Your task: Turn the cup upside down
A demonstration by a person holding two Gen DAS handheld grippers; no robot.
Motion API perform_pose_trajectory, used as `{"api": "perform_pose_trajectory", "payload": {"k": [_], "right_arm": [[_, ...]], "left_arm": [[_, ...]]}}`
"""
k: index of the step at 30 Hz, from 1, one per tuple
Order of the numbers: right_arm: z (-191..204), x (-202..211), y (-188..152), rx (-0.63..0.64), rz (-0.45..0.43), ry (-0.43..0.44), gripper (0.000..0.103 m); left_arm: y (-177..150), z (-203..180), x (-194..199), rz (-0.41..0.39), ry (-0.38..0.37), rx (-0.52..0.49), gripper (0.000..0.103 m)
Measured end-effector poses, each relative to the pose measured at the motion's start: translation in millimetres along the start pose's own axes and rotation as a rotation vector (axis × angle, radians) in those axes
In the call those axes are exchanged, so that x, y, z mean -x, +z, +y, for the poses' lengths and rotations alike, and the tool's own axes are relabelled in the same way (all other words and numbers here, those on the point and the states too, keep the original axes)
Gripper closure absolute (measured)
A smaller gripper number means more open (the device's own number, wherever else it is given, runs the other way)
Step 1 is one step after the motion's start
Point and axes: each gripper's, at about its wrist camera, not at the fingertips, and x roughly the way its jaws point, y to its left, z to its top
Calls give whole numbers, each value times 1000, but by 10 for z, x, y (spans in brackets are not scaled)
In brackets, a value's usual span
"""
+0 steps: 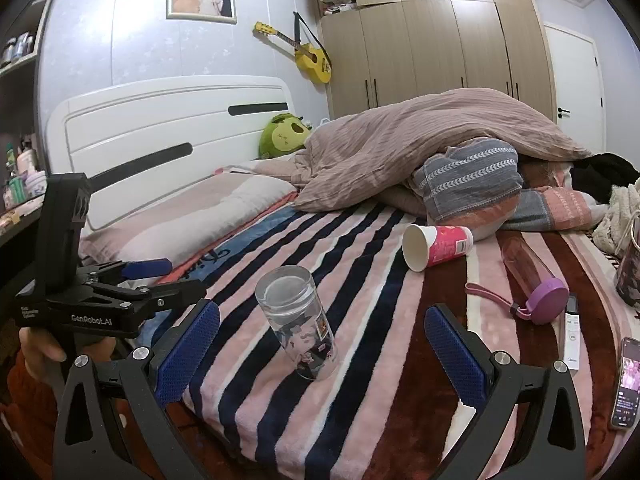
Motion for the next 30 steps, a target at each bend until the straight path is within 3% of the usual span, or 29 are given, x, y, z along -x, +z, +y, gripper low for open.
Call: {"api": "perform_pose_trajectory", "payload": {"k": [30], "right_arm": [[44,19,25,7,3,7,0]], "left_arm": [[-10,-48,28,7,-11,-7,1]]}}
